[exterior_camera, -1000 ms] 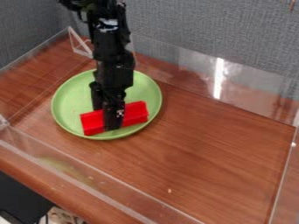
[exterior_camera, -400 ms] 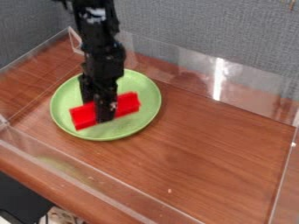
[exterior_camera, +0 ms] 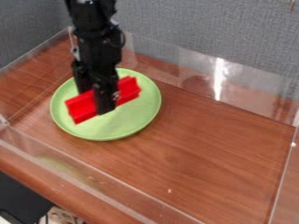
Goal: Move the red object from the green plate to the table
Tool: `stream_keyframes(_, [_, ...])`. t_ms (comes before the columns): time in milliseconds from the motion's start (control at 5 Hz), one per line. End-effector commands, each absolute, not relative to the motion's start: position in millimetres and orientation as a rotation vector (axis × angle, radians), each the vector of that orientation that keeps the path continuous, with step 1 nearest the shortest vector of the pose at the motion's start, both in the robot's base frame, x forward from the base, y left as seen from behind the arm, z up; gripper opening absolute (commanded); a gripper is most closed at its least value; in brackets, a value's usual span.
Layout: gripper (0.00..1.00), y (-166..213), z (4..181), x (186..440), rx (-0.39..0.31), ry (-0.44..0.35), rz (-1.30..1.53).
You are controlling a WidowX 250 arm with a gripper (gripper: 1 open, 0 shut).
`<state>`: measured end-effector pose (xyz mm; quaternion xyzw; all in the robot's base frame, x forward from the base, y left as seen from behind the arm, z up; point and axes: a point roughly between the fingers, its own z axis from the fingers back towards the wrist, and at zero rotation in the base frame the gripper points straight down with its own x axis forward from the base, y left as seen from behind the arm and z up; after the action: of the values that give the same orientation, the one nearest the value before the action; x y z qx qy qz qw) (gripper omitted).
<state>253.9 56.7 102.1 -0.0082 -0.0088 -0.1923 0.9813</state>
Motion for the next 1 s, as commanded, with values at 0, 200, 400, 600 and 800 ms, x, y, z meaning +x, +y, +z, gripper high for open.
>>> stream_keyframes(0, [0.00, 41, 116.3, 252, 0.001, -0.073, -0.361])
stream_keyframes(200, [0.00, 38, 121.9, 257, 0.000, -0.069, -0.330])
stream_keyframes(400, [0.00, 38, 123.5, 262, -0.002, -0.058, -0.293])
stream_keyframes(600, [0.00, 22, 120.5, 273, -0.019, -0.063, -0.375])
stream_keyframes(800, [0.00, -11, 114.6, 286, -0.038, -0.062, -0.497])
